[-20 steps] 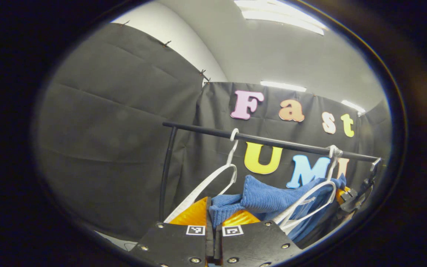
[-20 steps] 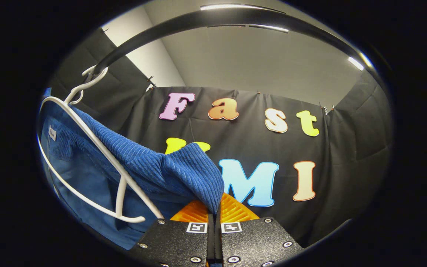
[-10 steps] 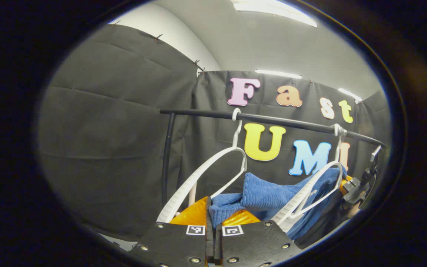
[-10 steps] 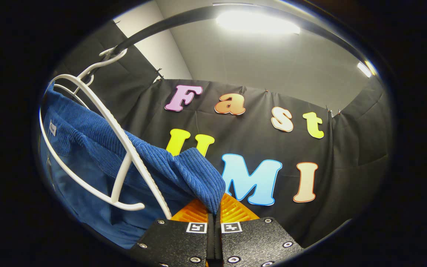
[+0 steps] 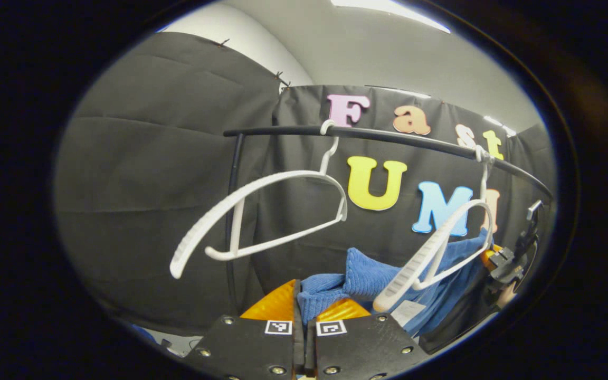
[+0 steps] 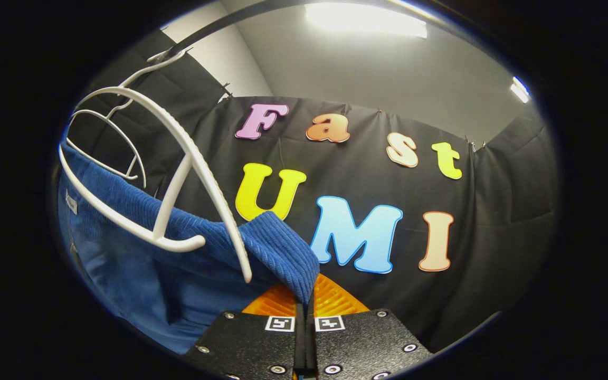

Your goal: Grasp the clothes on the hanger with both hands and then place them into the laundry hamper below.

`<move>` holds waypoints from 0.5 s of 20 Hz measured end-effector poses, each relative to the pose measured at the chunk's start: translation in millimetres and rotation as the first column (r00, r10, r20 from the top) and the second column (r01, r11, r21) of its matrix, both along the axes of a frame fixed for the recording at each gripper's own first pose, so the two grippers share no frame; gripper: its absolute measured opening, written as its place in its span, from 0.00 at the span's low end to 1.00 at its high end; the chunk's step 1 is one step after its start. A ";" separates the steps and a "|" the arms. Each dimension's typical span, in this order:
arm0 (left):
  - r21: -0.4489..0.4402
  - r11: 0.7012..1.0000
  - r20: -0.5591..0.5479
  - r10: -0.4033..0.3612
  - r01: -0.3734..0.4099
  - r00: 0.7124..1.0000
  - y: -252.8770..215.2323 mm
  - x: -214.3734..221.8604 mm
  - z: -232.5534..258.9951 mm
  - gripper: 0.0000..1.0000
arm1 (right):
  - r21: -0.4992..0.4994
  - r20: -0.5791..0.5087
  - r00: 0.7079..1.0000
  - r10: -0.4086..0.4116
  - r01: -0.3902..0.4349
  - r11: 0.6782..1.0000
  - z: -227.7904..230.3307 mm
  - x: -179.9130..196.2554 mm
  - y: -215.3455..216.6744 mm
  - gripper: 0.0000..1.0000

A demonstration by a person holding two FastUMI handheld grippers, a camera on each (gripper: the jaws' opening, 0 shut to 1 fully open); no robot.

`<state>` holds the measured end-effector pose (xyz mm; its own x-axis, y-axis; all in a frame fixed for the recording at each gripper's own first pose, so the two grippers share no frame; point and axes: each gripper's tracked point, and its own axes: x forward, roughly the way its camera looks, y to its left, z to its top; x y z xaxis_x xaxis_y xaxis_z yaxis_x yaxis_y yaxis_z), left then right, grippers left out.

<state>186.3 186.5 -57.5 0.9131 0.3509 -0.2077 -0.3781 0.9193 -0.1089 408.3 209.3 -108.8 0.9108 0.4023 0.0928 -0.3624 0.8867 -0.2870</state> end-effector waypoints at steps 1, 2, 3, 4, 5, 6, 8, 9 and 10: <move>-0.008 1.000 -0.004 0.006 -0.006 1.000 -2.3 -4.6 -2.7 0.01 | 0.005 -0.014 1.000 0.002 -0.002 1.000 -3.5 -1.2 -0.7 0.00; -0.012 1.000 -0.010 0.013 -0.013 1.000 -3.9 -9.3 -5.8 0.01 | 0.008 -0.031 0.999 0.008 -0.008 1.000 -8.2 -3.3 -1.3 0.00; -0.016 1.000 -0.017 0.022 -0.022 1.000 -5.5 -12.2 -11.1 0.02 | 0.008 -0.051 0.999 0.014 -0.014 1.000 -13.3 -4.6 -1.0 0.00; -0.023 0.999 -0.024 0.028 -0.028 0.999 -7.3 -14.7 -16.1 0.02 | 0.011 -0.068 0.998 0.018 -0.017 1.000 -17.2 -8.8 -2.2 0.00; -0.032 0.999 -0.031 0.034 -0.035 0.999 -8.9 -17.3 -22.4 0.02 | 0.016 -0.083 0.996 0.020 -0.019 1.000 -20.2 -10.9 -3.0 0.00; -0.040 0.998 -0.043 0.039 -0.041 0.998 -10.0 -20.3 -28.2 0.01 | 0.021 -0.098 0.995 0.021 -0.020 1.000 -24.3 -14.6 -5.2 0.00; -0.046 0.998 -0.071 0.050 -0.054 0.996 -15.6 -31.3 -40.1 0.02 | 0.025 -0.132 0.991 0.026 -0.023 0.999 -35.6 -20.1 -8.4 0.00; -0.051 0.997 -0.082 0.056 -0.060 0.995 -20.4 -40.1 -48.1 0.02 | 0.029 -0.160 0.987 0.023 -0.018 0.999 -43.6 -25.2 -12.9 0.00; -0.059 0.996 -0.089 0.063 -0.068 0.994 -23.7 -46.7 -52.8 0.02 | 0.053 -0.197 0.980 0.023 -0.013 0.999 -52.0 -32.3 -17.7 0.00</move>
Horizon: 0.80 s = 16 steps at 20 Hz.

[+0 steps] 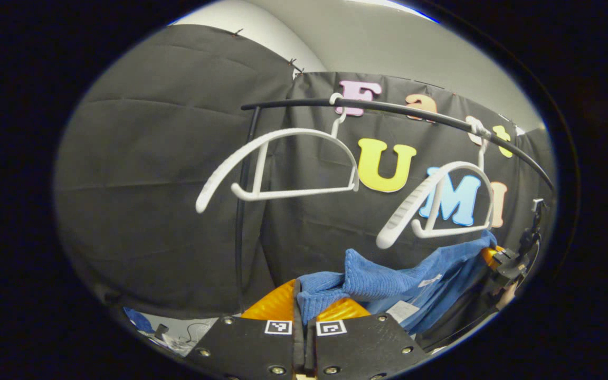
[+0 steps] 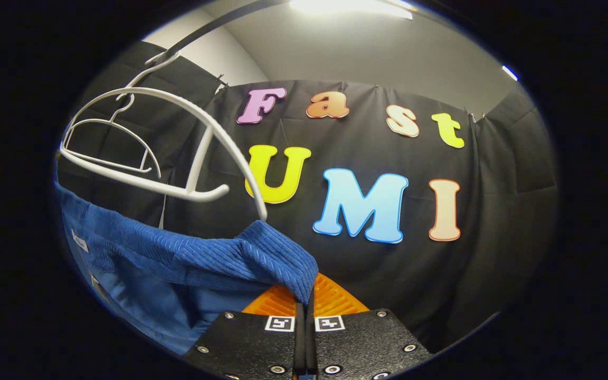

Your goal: Grasp the clothes on the hanger with both hands and then place them into the laundry hamper below.

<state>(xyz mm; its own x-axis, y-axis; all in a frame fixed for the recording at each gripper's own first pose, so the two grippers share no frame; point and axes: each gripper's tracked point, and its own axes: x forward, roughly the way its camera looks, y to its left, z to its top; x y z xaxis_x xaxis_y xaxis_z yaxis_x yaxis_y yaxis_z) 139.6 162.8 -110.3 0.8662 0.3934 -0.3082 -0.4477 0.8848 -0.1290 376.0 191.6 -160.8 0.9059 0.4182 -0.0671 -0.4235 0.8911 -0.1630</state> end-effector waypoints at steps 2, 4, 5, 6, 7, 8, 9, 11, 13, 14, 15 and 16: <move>-0.016 1.000 -0.009 0.013 -0.014 1.000 -5.7 -16.5 -8.0 0.02 | 0.038 -0.064 0.998 0.003 -0.001 0.999 -14.3 -16.1 -3.6 0.00; -0.028 0.999 -0.024 0.022 -0.023 0.999 -12.1 -34.2 -15.2 0.02 | 0.029 -0.107 0.994 0.001 0.002 1.000 -29.3 -21.4 -5.2 0.00; -0.026 0.999 -0.033 0.027 -0.028 0.999 -15.3 -42.9 -18.5 0.02 | 0.028 -0.127 0.992 0.003 0.001 1.000 -35.7 -28.6 -7.7 0.00; -0.018 0.999 -0.042 0.029 -0.030 0.999 -19.1 -51.0 -20.0 0.02 | 0.033 -0.145 0.989 0.008 -0.003 0.999 -39.8 -35.6 -9.8 0.00; 0.000 1.000 -0.052 0.029 -0.029 0.998 -22.6 -58.6 -21.9 0.02 | 0.042 -0.161 0.987 0.011 -0.004 0.999 -43.1 -42.8 -12.7 0.00; 0.024 0.999 -0.064 0.027 -0.025 0.998 -26.0 -66.5 -22.0 0.02 | 0.052 -0.180 0.984 0.012 -0.003 0.999 -46.2 -50.2 -16.1 0.00; 0.045 0.999 -0.078 0.025 -0.021 0.997 -29.3 -75.5 -21.7 0.02 | 0.065 -0.202 0.979 0.013 0.001 0.998 -49.7 -57.4 -19.5 0.00; 0.072 0.997 -0.091 0.014 -0.007 0.996 -39.4 -91.2 -20.7 0.02 | 0.087 -0.244 0.970 0.017 0.004 0.996 -54.4 -76.3 -25.4 0.00; 0.091 0.996 -0.089 -0.010 0.019 0.996 -53.5 -103.2 -21.2 0.01 | 0.081 -0.265 0.964 0.015 0.007 0.997 -55.4 -96.0 -32.6 0.00; 0.099 0.995 -0.092 -0.021 0.030 0.996 -59.4 -108.2 -21.7 0.02 | 0.066 -0.274 0.962 0.005 0.013 0.998 -58.2 -105.0 -37.3 0.00; 0.098 0.994 -0.098 -0.031 0.041 0.995 -63.4 -113.2 -23.3 0.02 | 0.049 -0.293 0.956 -0.006 0.022 0.999 -62.5 -114.6 -41.8 0.00; 0.091 0.994 -0.101 -0.047 0.057 0.994 -68.4 -117.0 -26.4 0.02 | 0.040 -0.317 0.948 -0.010 0.023 0.999 -67.1 -125.3 -43.6 0.00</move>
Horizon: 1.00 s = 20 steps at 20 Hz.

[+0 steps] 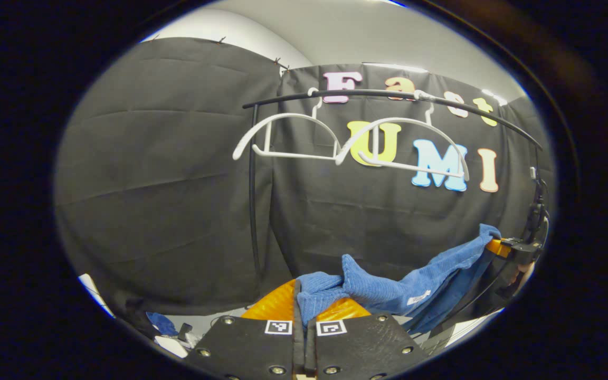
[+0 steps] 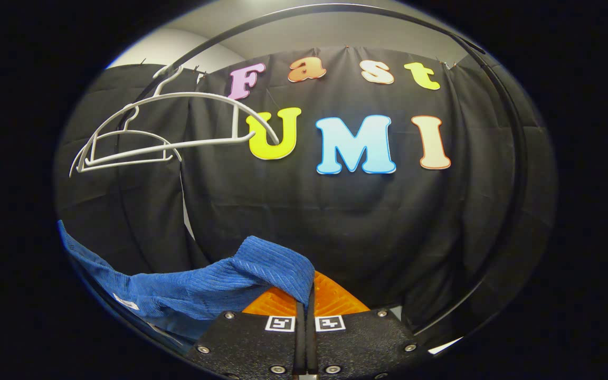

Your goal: Grasp the clothes on the hanger with both hands and then place them into the laundry hamper below.

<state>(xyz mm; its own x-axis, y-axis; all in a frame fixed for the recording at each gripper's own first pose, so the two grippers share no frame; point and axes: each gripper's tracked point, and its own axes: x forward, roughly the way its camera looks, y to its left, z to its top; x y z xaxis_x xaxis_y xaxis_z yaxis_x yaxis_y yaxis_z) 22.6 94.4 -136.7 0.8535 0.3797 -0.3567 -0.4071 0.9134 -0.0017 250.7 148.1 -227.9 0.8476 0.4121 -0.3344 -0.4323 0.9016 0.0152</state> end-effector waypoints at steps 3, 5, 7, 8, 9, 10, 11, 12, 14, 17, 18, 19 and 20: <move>-0.014 0.999 -0.022 -0.049 0.049 0.999 -12.4 -13.1 -5.4 0.02 | 0.000 -0.056 0.998 -0.018 0.018 1.000 0.2 -40.9 -10.1 0.00; -0.017 0.995 -0.045 -0.099 0.098 0.994 -15.3 -13.2 -14.5 0.02 | 0.008 -0.081 0.996 -0.044 0.045 0.999 0.1 -61.1 -12.4 0.00; -0.016 0.988 -0.066 -0.154 0.153 0.986 -19.9 -13.6 -20.2 0.02 | -0.004 -0.104 0.993 -0.055 0.055 0.998 -0.9 -84.5 -11.0 0.00; -0.023 0.984 -0.070 -0.180 0.179 0.981 -24.5 -15.6 -22.4 0.02 | -0.017 -0.111 0.992 -0.060 0.058 0.998 -1.4 -94.2 -10.0 0.00; -0.033 0.977 -0.072 -0.212 0.210 0.975 -29.6 -14.7 -25.3 0.02 | -0.029 -0.122 0.990 -0.067 0.064 0.998 -2.7 -102.4 -8.6 0.00; -0.038 0.969 -0.071 -0.248 0.246 0.966 -36.4 -12.9 -26.7 0.02 | -0.035 -0.134 0.989 -0.071 0.067 0.997 -3.1 -113.0 -6.3 0.00; -0.039 0.959 -0.074 -0.283 0.281 0.956 -42.7 -10.6 -29.0 0.02 | -0.038 -0.143 0.987 -0.075 0.070 0.997 -3.6 -123.9 -3.2 0.00; -0.039 0.950 -0.078 -0.313 0.311 0.946 -46.3 -7.5 -31.9 0.02 | -0.037 -0.153 0.985 -0.081 0.076 0.996 -2.6 -135.4 0.1 0.00; -0.053 0.930 -0.073 -0.367 0.364 0.927 -52.1 -1.6 -36.2 0.03 | -0.015 -0.175 0.981 -0.088 0.087 0.996 2.8 -152.8 10.6 0.00; -0.081 0.893 -0.033 -0.447 0.443 0.894 -60.4 18.5 -36.7 0.02 | -0.013 -0.160 0.982 -0.103 0.102 0.995 15.3 -176.9 24.6 0.00; -0.078 0.882 -0.026 -0.467 0.464 0.884 -59.6 24.1 -37.5 0.02 | -0.017 -0.153 0.982 -0.111 0.110 0.994 18.8 -183.7 26.3 0.00; -0.080 0.873 -0.026 -0.484 0.481 0.874 -58.6 27.9 -40.5 0.02 | -0.017 -0.154 0.981 -0.120 0.119 0.993 18.6 -191.0 30.0 0.00; -0.090 0.862 -0.021 -0.502 0.499 0.864 -58.5 31.5 -43.4 0.03 | -0.012 -0.158 0.979 -0.129 0.129 0.992 19.5 -198.5 32.9 0.00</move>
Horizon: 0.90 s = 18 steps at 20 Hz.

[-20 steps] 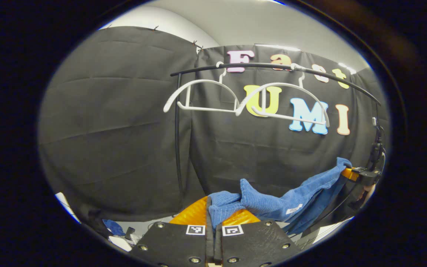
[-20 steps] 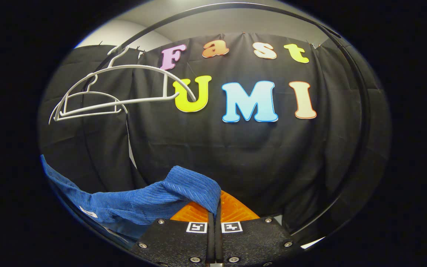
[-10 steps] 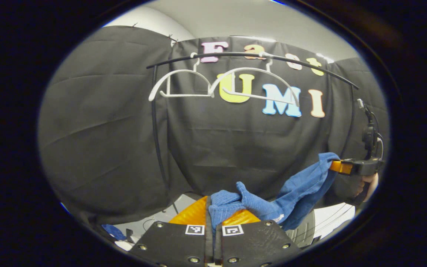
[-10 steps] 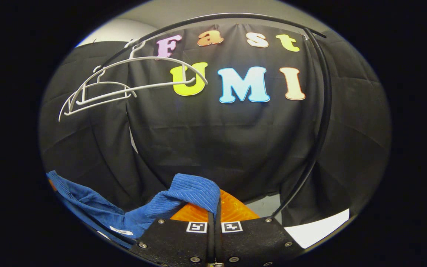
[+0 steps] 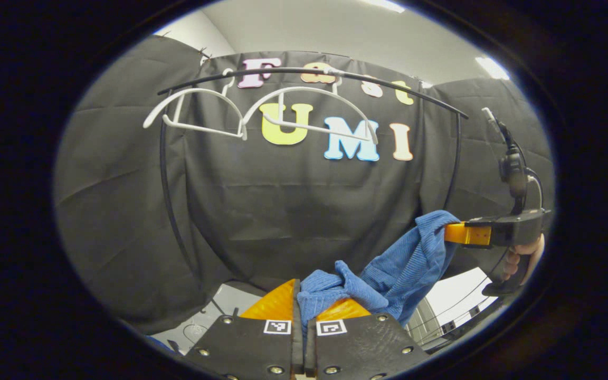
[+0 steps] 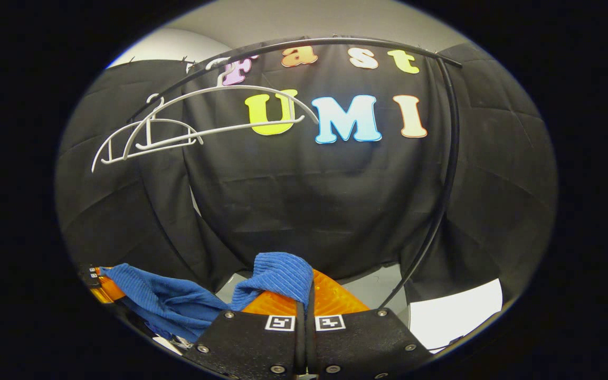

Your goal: Grasp the clothes on the hanger with both hands and then place them into the laundry hamper below.

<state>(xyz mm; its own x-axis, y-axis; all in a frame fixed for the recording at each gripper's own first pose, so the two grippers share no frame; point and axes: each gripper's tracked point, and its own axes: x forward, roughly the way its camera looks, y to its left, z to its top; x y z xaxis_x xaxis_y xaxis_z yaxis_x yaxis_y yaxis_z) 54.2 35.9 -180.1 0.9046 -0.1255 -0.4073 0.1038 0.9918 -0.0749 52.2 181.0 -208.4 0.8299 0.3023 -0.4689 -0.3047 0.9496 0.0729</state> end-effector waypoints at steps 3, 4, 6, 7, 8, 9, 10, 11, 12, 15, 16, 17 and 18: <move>-0.046 0.998 -0.014 -0.040 0.039 0.999 3.2 2.4 -13.9 0.03 | -0.008 -0.016 1.000 -0.024 0.024 1.000 -2.3 -17.7 7.3 0.00; -0.062 0.997 -0.023 -0.045 0.044 0.999 5.6 1.2 -20.2 0.02 | -0.013 -0.024 0.999 -0.030 0.029 0.999 -5.7 -25.3 7.5 0.00; -0.076 0.996 -0.038 -0.048 0.044 0.998 9.6 3.4 -34.4 0.03 | -0.026 -0.050 0.998 -0.041 0.040 0.999 -15.8 -39.3 6.5 0.00; -0.073 0.996 -0.042 -0.049 0.046 0.998 12.2 4.1 -39.7 0.03 | -0.034 -0.066 0.997 -0.049 0.047 0.998 -22.2 -45.5 6.4 0.00; -0.068 0.996 -0.045 -0.053 0.050 0.998 14.4 2.9 -45.3 0.03 | -0.039 -0.077 0.995 -0.057 0.054 0.998 -26.4 -50.4 5.8 0.00; -0.064 0.996 -0.053 -0.060 0.057 0.997 15.4 -1.9 -52.5 0.02 | -0.038 -0.088 0.994 -0.063 0.060 0.997 -29.4 -54.1 7.2 0.00; -0.059 0.996 -0.062 -0.065 0.062 0.996 15.0 -8.6 -59.0 0.04 | -0.031 -0.104 0.992 -0.066 0.063 0.997 -33.4 -58.1 8.6 0.00; -0.057 0.996 -0.070 -0.067 0.063 0.995 14.9 -13.9 -64.0 0.04 | -0.025 -0.121 0.990 -0.070 0.068 0.997 -39.7 -62.9 9.9 0.00; -0.055 0.997 -0.082 -0.065 0.061 0.995 14.7 -18.7 -69.2 0.04 | -0.022 -0.135 0.988 -0.075 0.072 0.997 -46.0 -65.4 10.3 0.00; -0.055 0.998 -0.146 -0.031 0.023 0.989 16.9 -23.8 -92.1 0.04 | -0.020 -0.179 0.981 -0.072 0.070 0.997 -65.0 -72.8 14.4 0.00; -0.057 0.998 -0.171 -0.019 0.009 0.985 17.5 -26.8 -100.8 0.04 | -0.033 -0.183 0.981 -0.068 0.063 0.997 -71.7 -73.5 14.6 0.00; -0.063 0.998 -0.195 -0.011 -0.002 0.981 17.9 -33.0 -112.6 0.04 | -0.044 -0.188 0.980 -0.064 0.056 0.997 -77.2 -74.4 14.9 0.00; -0.066 0.998 -0.210 -0.004 -0.010 0.978 18.7 -36.2 -120.3 0.04 | -0.045 -0.190 0.980 -0.060 0.052 0.998 -82.9 -74.7 16.1 0.00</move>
<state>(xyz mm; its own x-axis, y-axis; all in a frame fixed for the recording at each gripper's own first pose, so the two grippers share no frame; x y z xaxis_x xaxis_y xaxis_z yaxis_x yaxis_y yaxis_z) 18.0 54.6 -300.4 0.8003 -0.1559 -0.5789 0.0758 0.9842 -0.1603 -22.5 197.1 -291.3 0.7389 0.2361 -0.6311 -0.2349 0.9681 0.0871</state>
